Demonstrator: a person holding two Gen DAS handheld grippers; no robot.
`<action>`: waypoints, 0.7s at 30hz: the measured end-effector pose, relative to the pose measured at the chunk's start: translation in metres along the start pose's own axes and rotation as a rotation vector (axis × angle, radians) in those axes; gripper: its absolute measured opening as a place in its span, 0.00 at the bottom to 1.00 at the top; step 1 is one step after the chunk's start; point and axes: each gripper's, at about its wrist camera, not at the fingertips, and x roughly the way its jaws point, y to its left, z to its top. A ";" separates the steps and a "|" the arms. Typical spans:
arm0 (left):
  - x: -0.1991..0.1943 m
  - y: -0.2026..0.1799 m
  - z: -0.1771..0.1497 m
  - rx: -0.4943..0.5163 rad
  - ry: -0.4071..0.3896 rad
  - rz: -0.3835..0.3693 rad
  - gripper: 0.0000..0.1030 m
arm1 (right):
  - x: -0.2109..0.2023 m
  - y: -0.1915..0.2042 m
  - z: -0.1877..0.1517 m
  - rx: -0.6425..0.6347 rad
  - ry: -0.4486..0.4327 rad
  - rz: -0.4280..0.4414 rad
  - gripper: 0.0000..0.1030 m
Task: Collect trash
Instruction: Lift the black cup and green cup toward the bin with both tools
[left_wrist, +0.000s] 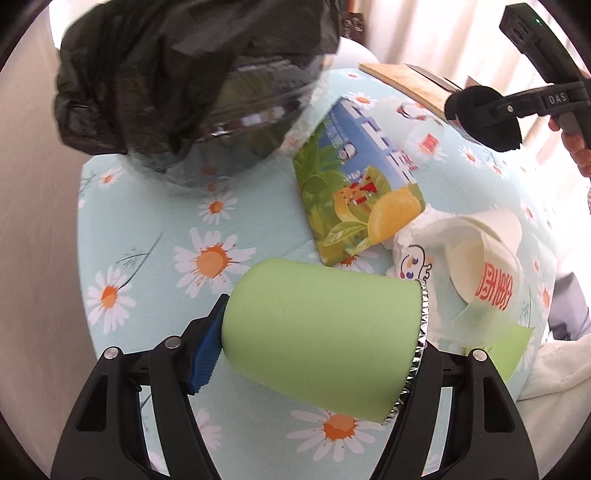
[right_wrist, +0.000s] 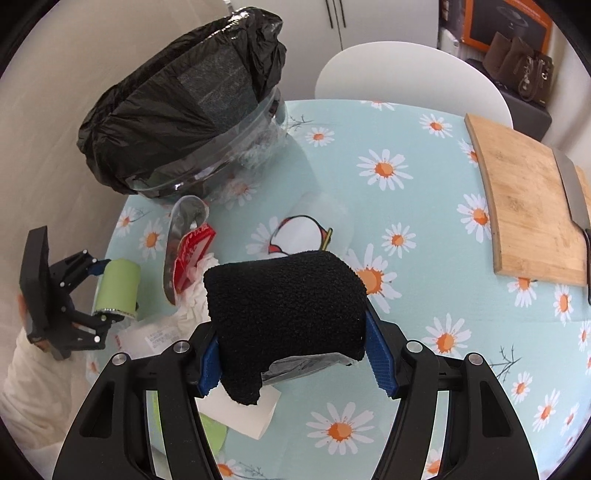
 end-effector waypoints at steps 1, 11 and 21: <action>-0.005 -0.001 0.000 -0.016 -0.003 0.007 0.68 | -0.001 0.001 0.002 -0.016 -0.001 0.006 0.58; -0.040 -0.039 0.018 -0.151 -0.017 0.144 0.68 | -0.026 -0.007 0.021 -0.173 -0.022 0.085 0.59; -0.075 -0.075 0.030 -0.286 -0.062 0.228 0.68 | -0.052 -0.016 0.033 -0.290 -0.080 0.183 0.59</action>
